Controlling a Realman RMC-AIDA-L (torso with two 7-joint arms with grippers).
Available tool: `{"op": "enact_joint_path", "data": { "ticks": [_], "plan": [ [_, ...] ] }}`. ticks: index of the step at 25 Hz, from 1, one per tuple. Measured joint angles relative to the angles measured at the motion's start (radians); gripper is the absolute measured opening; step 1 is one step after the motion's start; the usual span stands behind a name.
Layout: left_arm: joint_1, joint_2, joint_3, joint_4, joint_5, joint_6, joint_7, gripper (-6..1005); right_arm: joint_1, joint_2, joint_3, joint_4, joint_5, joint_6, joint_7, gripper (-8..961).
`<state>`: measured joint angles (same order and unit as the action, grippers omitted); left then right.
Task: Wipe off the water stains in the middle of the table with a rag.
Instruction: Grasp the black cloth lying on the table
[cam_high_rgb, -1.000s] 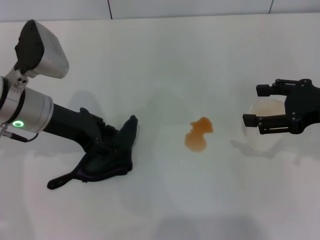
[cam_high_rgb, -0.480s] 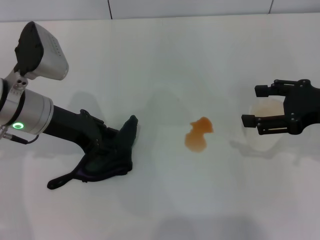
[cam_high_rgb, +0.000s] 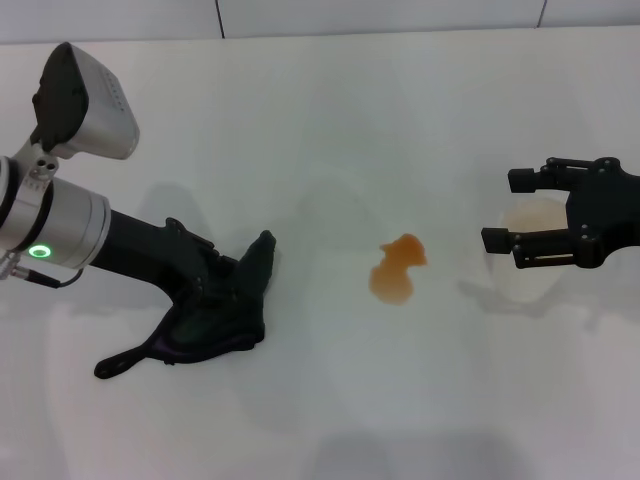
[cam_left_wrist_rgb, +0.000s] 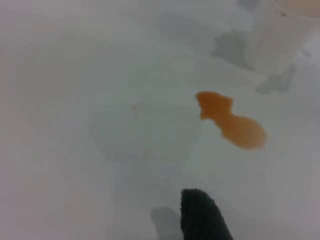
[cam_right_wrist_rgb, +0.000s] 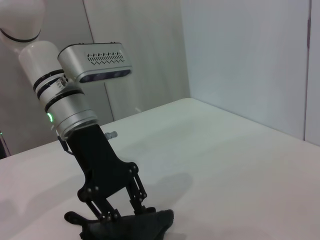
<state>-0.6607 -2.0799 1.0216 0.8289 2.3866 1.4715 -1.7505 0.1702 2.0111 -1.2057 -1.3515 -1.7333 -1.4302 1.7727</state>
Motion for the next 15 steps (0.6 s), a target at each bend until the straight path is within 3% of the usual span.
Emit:
{"op": "enact_joint_path", "data": {
  "ticks": [15],
  "plan": [
    [0.002, 0.002, 0.013, -0.001, -0.001, 0.0, 0.002, 390, 0.0, 0.0, 0.0, 0.0, 0.0, 0.001, 0.0, 859]
  ]
}}
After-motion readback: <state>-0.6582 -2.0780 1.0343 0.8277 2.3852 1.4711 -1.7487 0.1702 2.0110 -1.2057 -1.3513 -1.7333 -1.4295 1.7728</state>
